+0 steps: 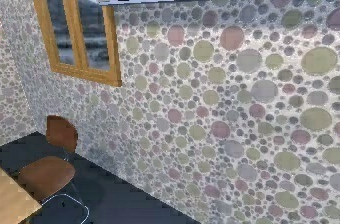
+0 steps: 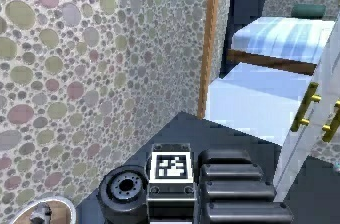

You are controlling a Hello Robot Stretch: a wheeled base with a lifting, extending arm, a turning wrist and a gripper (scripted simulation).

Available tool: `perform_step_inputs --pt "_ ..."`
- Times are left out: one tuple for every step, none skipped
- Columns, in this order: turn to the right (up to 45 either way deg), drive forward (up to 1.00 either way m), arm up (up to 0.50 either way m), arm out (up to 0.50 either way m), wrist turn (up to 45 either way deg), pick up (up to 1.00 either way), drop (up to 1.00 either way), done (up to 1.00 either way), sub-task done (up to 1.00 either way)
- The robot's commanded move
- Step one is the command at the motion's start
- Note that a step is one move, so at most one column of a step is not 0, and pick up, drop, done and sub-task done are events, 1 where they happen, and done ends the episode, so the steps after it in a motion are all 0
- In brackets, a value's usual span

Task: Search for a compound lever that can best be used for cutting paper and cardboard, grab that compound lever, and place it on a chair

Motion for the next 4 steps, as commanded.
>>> perform_step_inputs --pt "-6.0 0.0 0.0 0.0 0.0 0.0 0.0 0.0 0.0" --pt "0.0 0.45 0.0 0.0 0.0 0.0 0.0 0.0 0.0" --pt "45.0 0.0 0.0 0.0 0.0 0.0 0.0 0.0 0.0" --pt "39.0 0.0 0.0 0.0 0.0 0.0 0.0 0.0 0.0"
